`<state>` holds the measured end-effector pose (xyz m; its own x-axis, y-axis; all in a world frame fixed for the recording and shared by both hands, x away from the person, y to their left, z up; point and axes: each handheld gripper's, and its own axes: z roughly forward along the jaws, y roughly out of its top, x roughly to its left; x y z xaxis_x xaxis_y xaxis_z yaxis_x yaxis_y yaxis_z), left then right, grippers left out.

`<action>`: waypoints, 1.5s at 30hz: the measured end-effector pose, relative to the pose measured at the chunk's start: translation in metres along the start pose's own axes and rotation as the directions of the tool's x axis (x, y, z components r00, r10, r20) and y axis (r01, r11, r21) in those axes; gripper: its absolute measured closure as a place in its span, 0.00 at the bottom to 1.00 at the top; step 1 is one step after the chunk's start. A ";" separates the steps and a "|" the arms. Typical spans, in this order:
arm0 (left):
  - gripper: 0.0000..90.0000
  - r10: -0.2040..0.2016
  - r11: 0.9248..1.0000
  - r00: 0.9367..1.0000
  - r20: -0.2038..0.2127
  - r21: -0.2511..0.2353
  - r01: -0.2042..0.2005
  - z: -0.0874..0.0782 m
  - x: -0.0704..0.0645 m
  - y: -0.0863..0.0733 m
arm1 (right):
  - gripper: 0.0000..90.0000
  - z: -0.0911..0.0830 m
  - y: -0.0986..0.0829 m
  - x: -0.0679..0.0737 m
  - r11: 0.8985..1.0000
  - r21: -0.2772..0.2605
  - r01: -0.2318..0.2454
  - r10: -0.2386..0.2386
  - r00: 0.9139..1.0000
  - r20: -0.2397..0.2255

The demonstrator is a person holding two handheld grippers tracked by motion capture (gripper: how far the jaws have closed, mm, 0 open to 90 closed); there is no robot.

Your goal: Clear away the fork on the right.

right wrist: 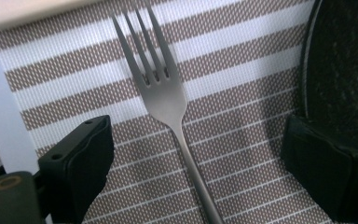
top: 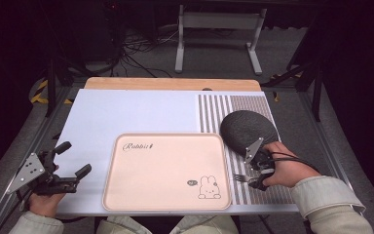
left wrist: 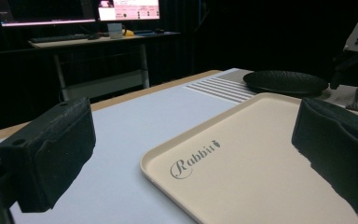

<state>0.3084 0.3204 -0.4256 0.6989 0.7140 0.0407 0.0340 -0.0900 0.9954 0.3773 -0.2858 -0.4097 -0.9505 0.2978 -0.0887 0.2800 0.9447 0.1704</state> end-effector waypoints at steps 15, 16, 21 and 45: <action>0.00 0.001 1.000 1.000 0.001 0.000 -0.001 0.000 0.000 0.000 | 0.45 0.005 -0.004 0.001 0.997 0.049 0.052 -0.048 0.996 -0.080; 0.00 0.001 1.000 1.000 0.001 -0.001 -0.001 0.000 0.000 0.000 | 0.46 0.005 -0.004 0.000 0.997 0.050 0.057 -0.054 0.996 -0.073; 0.00 0.002 1.000 1.000 0.002 0.002 -0.002 0.000 0.000 0.000 | 0.66 0.004 -0.004 -0.004 0.992 0.076 0.098 -0.092 0.992 -0.081; 0.00 0.000 1.000 1.000 -0.001 -0.001 0.000 0.000 -0.001 0.000 | 0.94 0.005 -0.004 -0.010 0.957 0.139 0.253 -0.239 0.965 -0.112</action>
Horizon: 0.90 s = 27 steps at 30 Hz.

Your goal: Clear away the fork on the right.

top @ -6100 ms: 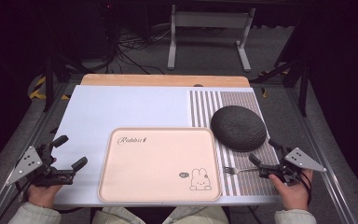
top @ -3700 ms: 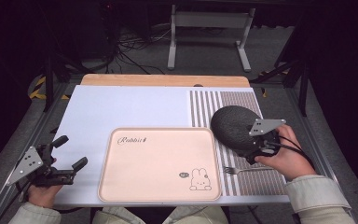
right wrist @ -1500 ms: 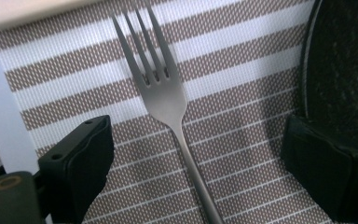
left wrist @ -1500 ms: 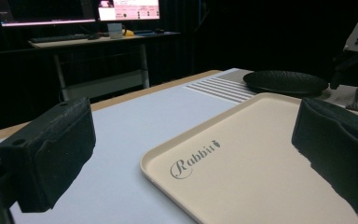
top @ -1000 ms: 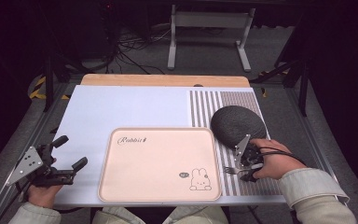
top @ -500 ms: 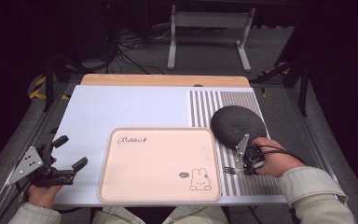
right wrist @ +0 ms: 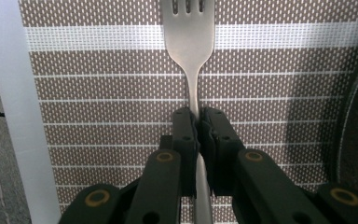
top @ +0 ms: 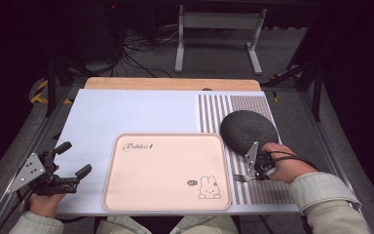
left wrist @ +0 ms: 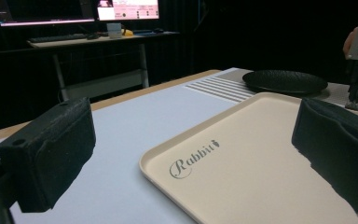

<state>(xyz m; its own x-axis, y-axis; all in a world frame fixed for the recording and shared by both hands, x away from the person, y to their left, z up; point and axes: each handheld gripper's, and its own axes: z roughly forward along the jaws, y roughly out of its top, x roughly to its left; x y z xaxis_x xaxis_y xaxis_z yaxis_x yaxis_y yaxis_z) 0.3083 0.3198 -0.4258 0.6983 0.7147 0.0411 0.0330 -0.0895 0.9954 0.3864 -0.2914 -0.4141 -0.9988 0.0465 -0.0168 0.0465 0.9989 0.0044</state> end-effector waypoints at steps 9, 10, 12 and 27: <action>0.00 -0.001 1.000 1.000 0.001 0.002 0.001 0.000 0.000 0.000 | 0.95 0.000 0.002 -0.001 0.999 0.016 0.028 -0.027 1.000 -0.011; 0.00 -0.002 1.000 1.000 0.001 0.002 0.002 0.000 0.000 0.000 | 0.95 0.000 0.002 -0.001 1.000 0.012 0.027 -0.027 1.000 -0.007; 0.00 -0.001 1.000 1.000 0.001 0.003 0.001 0.000 0.000 0.000 | 0.95 0.000 0.002 -0.001 1.000 0.010 0.027 -0.027 1.000 -0.005; 0.00 -0.002 1.000 1.000 -0.001 0.003 0.002 0.000 0.001 0.000 | 0.96 -0.010 0.003 0.001 0.999 -0.017 0.027 -0.027 0.999 0.023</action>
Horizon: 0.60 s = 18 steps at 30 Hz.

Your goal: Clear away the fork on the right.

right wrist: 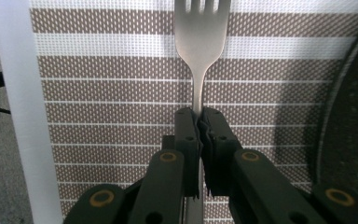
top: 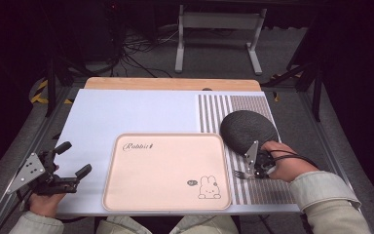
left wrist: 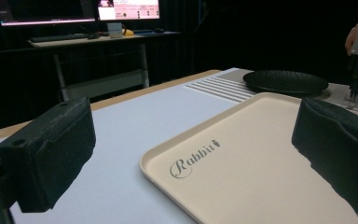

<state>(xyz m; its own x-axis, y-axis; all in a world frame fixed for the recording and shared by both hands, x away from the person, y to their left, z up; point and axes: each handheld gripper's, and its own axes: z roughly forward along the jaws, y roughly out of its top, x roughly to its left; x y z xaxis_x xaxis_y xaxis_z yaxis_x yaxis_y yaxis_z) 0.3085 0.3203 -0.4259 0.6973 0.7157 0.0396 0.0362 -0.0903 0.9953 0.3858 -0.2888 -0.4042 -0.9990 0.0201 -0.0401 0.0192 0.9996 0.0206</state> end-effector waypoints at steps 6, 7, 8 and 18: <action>0.00 0.000 1.000 1.000 0.002 -0.001 0.000 0.000 0.000 0.000 | 0.96 -0.014 -0.001 0.002 0.999 -0.043 -0.014 0.016 0.999 0.033; 0.00 0.001 1.000 1.000 0.003 0.000 -0.001 0.000 0.000 0.000 | 0.96 -0.016 -0.002 0.002 0.999 -0.051 -0.013 0.015 0.999 0.038; 0.00 0.002 1.000 1.000 0.003 0.000 -0.002 0.000 0.000 0.000 | 0.96 -0.019 -0.002 0.002 0.998 -0.061 -0.010 0.013 0.999 0.045; 0.00 0.002 1.000 1.000 0.002 -0.002 -0.002 0.000 0.000 0.000 | 0.96 -0.039 -0.003 0.006 0.987 -0.157 -0.023 0.038 0.995 0.092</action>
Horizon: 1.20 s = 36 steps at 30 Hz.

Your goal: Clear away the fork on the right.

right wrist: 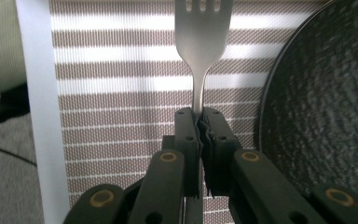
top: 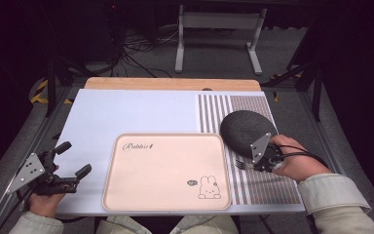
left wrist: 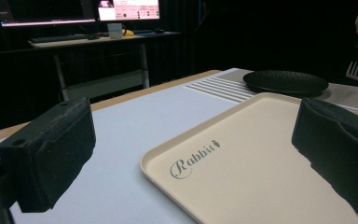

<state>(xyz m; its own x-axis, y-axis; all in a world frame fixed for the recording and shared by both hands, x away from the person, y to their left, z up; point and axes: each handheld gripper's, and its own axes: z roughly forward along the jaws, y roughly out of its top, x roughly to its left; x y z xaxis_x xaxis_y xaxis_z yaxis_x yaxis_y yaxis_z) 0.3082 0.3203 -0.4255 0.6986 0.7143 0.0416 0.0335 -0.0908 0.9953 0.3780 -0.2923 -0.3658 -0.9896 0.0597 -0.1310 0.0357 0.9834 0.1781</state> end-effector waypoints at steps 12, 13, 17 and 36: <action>0.00 0.001 1.000 1.000 0.000 0.000 -0.001 0.000 0.000 0.000 | 0.96 -0.028 0.003 0.008 0.976 -0.214 -0.044 0.064 0.994 0.087; 0.00 0.001 1.000 1.000 0.000 0.000 -0.001 0.000 0.000 0.000 | 0.96 -0.029 0.003 0.009 0.971 -0.232 -0.056 0.078 0.993 0.087; 0.00 0.000 1.000 1.000 -0.001 -0.002 0.000 0.000 0.000 0.000 | 0.96 -0.034 0.002 0.012 0.950 -0.307 -0.064 0.099 0.990 0.100; 0.00 -0.002 1.000 1.000 0.002 -0.002 0.002 0.000 0.000 0.000 | 0.96 -0.047 0.014 0.013 0.851 -0.467 -0.241 0.294 0.955 0.042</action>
<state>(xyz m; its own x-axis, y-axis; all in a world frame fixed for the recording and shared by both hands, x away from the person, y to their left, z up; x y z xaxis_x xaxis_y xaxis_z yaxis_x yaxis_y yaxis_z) 0.3083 0.3204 -0.4256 0.6998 0.7133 0.0390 0.0339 -0.0877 0.9956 0.3587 -0.2859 -0.3195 -0.9286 0.3532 -0.1137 0.2039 0.7418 0.6388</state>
